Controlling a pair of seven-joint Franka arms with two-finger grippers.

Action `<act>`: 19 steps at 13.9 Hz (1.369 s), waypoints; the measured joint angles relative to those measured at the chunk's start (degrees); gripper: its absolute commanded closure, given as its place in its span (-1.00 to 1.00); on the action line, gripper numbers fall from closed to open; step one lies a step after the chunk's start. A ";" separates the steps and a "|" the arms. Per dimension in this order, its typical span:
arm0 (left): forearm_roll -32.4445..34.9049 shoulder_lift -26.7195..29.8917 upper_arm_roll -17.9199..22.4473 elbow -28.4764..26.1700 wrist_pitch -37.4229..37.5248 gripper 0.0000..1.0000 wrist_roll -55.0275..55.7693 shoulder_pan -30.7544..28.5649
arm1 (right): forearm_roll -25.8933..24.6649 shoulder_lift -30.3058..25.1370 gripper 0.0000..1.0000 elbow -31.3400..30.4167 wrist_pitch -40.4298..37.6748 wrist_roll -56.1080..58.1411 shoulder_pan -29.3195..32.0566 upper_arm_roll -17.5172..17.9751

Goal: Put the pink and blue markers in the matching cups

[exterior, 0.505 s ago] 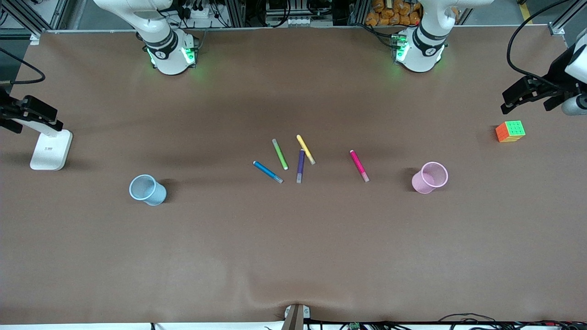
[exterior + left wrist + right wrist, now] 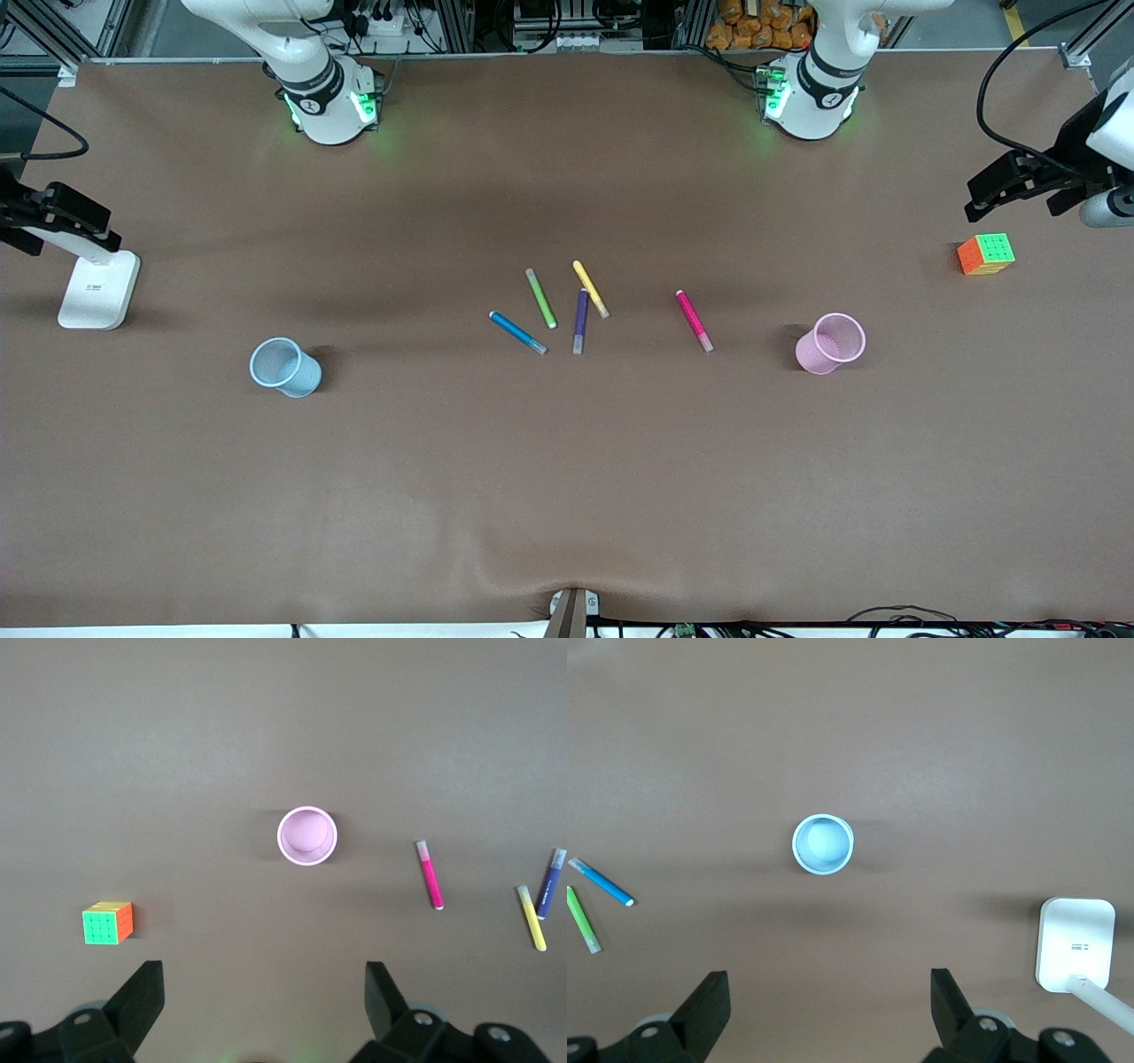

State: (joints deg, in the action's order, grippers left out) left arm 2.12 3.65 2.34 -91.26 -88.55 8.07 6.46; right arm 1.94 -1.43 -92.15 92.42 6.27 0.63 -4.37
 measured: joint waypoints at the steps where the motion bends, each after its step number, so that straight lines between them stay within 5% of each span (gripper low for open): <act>1: -0.08 -0.19 0.31 0.00 0.17 -1.00 0.01 -0.19 | -0.02 0.00 -1.00 -0.17 0.11 0.00 0.00 0.03; 9: -0.21 -0.61 0.91 0.16 1.69 -1.00 -0.01 -0.70 | -3.64 -0.03 -1.00 -0.57 0.02 -0.05 -0.87 2.40; 19: -0.21 -0.75 0.88 0.18 1.83 -1.00 -0.13 -0.66 | -1.82 1.67 -1.00 -2.08 0.64 -0.37 -3.86 6.08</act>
State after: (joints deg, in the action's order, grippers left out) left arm 1.91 2.90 3.22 -91.08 -86.73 7.93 5.80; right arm 0.12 0.24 -94.23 93.05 5.90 -3.23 1.71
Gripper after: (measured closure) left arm 0.000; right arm 0.000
